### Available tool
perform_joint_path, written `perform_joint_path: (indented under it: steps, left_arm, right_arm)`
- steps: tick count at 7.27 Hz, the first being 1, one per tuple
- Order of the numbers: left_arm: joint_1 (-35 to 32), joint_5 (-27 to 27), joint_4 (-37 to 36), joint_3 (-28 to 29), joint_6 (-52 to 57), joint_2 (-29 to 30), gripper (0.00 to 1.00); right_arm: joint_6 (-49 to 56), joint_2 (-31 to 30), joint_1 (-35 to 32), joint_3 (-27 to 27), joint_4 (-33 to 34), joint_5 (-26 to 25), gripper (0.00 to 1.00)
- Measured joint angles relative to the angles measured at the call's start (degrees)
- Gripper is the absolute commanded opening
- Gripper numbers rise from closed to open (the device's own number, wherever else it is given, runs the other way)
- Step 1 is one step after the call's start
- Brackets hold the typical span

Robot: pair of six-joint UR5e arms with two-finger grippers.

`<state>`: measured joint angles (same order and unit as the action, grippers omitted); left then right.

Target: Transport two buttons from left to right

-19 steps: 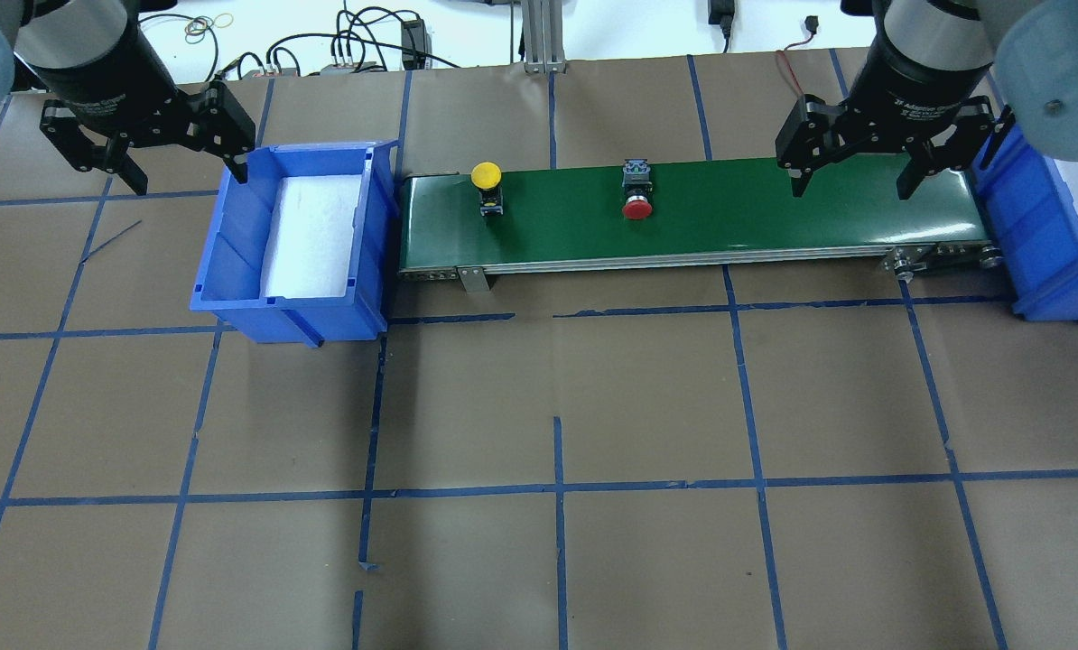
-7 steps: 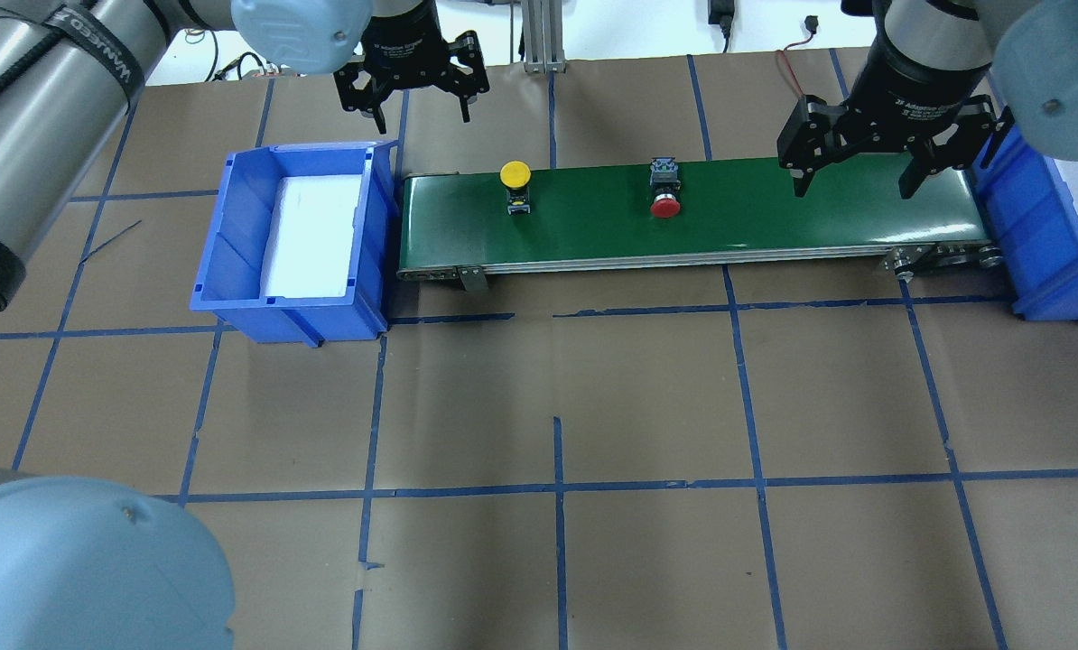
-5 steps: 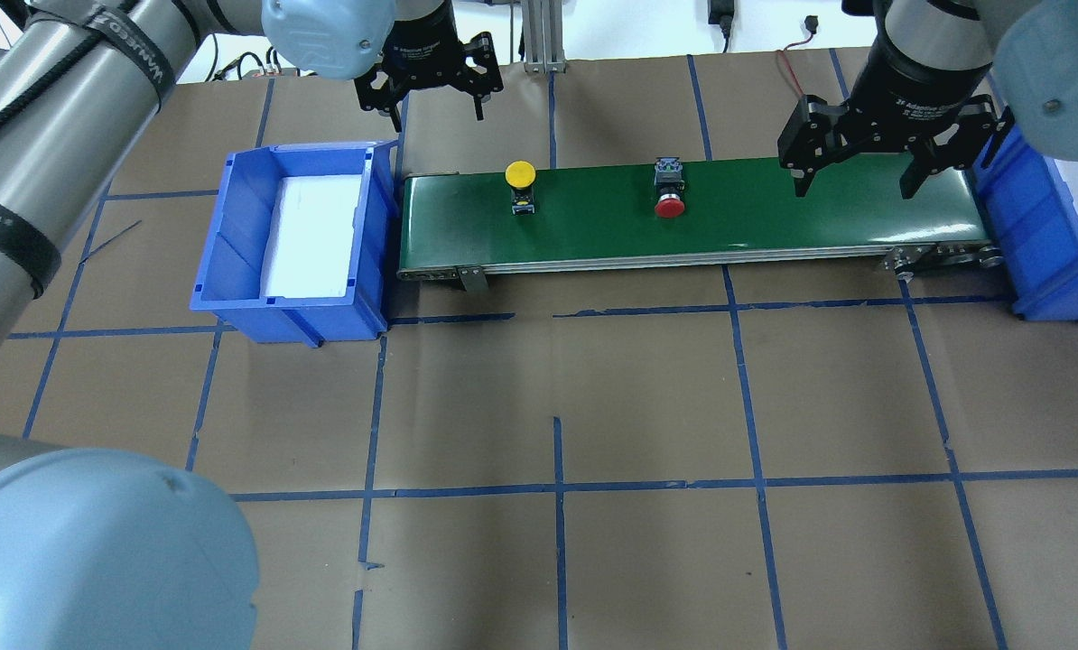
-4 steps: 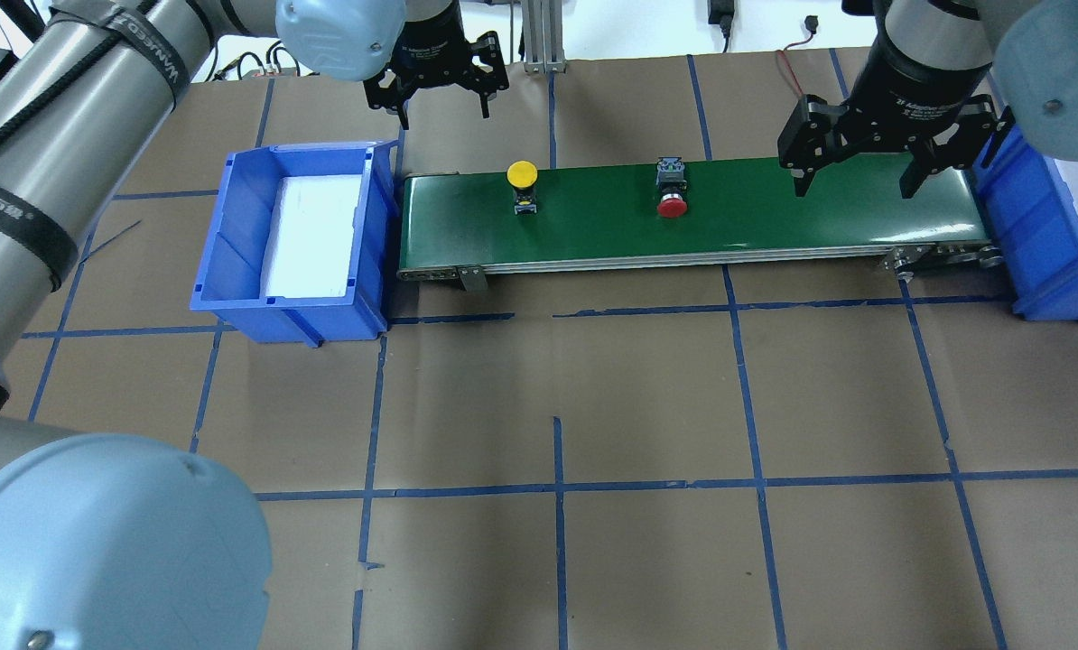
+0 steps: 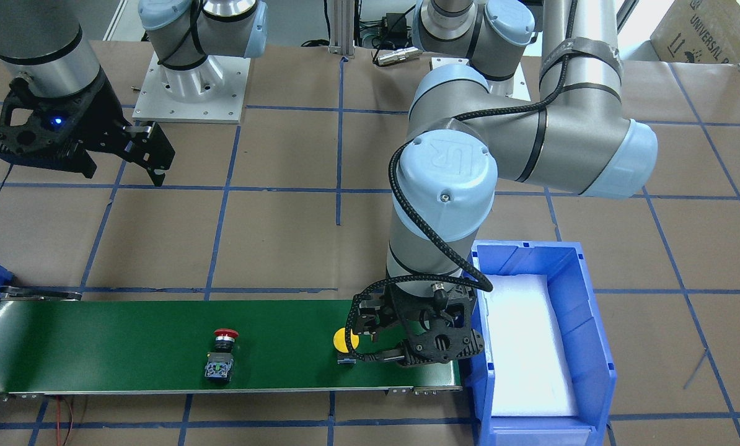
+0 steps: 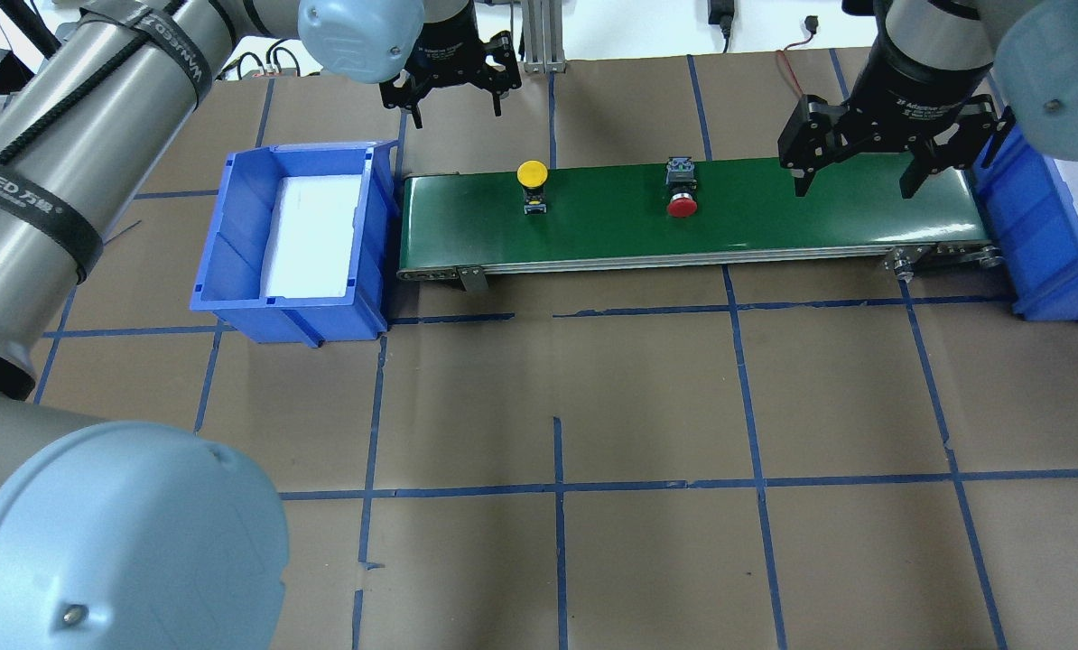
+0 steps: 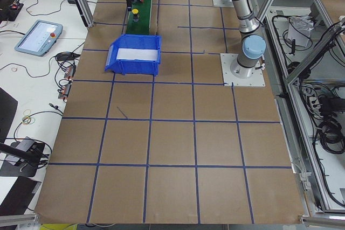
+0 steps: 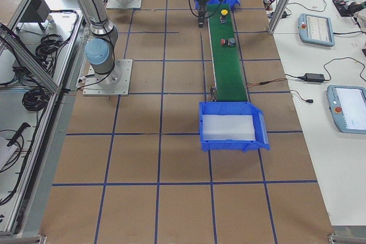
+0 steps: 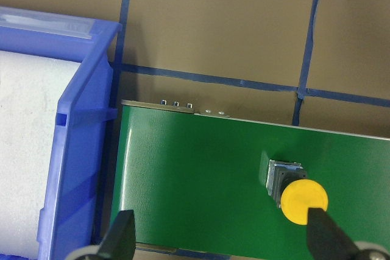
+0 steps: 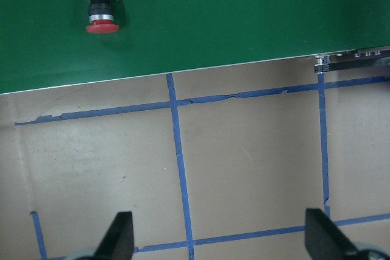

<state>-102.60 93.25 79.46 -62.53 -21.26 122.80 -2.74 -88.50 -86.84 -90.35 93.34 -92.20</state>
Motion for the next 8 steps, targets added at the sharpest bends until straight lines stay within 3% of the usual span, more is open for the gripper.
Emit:
perform_joint_path:
  steps: [8]
  left_arm:
    - [-0.5,-0.2,0.0,2.0,-1.1,1.7,1.00]
  right_arm:
    - [0.4,0.6,1.3,0.5,0.5,0.4,1.00]
